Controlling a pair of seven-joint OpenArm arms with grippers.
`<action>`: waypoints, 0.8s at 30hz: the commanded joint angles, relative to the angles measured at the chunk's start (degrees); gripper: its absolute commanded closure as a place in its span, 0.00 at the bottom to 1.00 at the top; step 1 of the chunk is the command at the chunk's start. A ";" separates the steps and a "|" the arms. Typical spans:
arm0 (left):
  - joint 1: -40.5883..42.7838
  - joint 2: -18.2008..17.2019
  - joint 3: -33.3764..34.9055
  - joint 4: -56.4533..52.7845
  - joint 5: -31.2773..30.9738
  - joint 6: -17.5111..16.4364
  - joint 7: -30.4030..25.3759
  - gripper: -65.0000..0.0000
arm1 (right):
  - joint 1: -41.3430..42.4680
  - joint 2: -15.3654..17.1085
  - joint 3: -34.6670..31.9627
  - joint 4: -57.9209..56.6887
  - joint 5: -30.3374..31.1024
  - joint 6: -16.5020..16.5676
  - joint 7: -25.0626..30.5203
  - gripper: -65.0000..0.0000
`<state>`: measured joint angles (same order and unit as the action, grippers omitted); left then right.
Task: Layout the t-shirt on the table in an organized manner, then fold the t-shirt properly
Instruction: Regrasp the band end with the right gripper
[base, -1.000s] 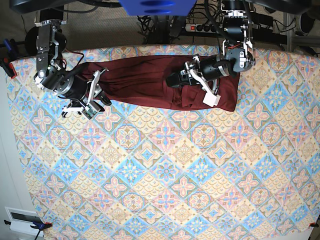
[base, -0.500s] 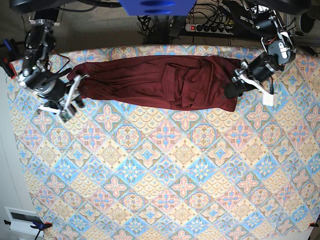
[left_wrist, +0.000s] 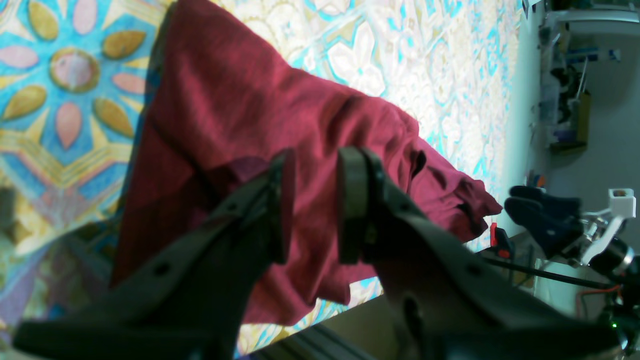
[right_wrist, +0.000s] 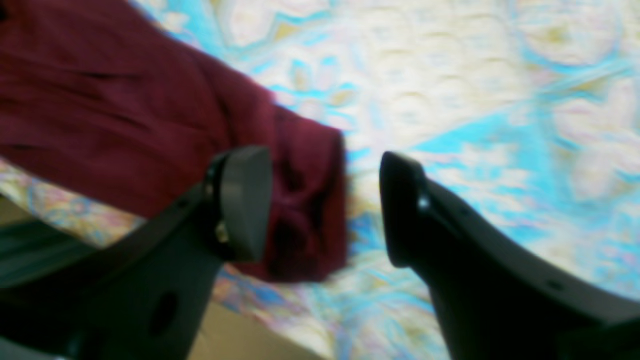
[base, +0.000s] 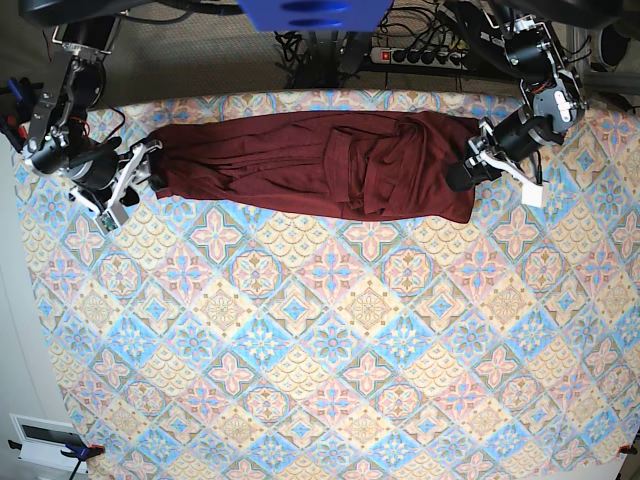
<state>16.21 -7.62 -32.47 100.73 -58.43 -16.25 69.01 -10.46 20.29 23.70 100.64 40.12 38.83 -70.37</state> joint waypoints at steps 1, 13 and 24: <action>-0.34 -0.43 -0.19 0.85 -1.39 -0.50 -0.75 0.78 | 0.39 1.02 0.69 -1.26 1.68 -0.10 0.43 0.44; -0.34 -0.43 -0.19 0.85 -1.39 -0.58 -0.75 0.78 | 0.39 0.94 0.78 -11.54 5.64 -0.10 0.79 0.43; -0.34 -0.34 -0.19 0.85 -1.48 -0.58 -0.84 0.78 | 0.39 -1.79 -1.51 -14.71 6.08 -0.10 0.70 0.43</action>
<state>16.19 -7.46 -32.47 100.68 -58.48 -16.36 68.97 -10.04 18.33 22.70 85.82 45.93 38.59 -68.51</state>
